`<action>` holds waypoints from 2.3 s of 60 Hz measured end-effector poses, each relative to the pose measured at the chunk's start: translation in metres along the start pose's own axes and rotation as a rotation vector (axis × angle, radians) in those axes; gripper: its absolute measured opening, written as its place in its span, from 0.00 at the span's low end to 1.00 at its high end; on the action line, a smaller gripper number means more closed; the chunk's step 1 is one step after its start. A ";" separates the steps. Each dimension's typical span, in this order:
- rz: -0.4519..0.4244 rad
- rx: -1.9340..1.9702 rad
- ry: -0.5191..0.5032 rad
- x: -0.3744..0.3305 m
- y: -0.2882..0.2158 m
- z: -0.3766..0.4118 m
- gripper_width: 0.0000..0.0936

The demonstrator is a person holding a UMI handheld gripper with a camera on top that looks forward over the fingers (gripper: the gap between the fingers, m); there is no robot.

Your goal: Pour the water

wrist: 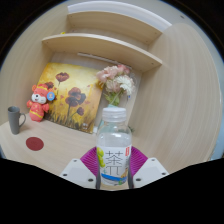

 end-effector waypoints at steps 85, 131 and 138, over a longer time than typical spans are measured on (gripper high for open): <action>-0.667 -1.830 0.001 0.016 -0.159 0.321 0.41; -0.014 0.305 -0.430 0.040 -0.095 0.251 0.43; 0.008 0.280 -0.412 0.046 -0.071 0.256 0.43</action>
Point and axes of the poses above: the point between the fingertips, and its own axes, seen from behind it with the camera up: z to the left, y down, x forward, the way the camera looks, the point moved 8 cm from there along -x, backward, against the way the camera looks, and after that the axes turned 1 degree about x, right-handed, at the moved point
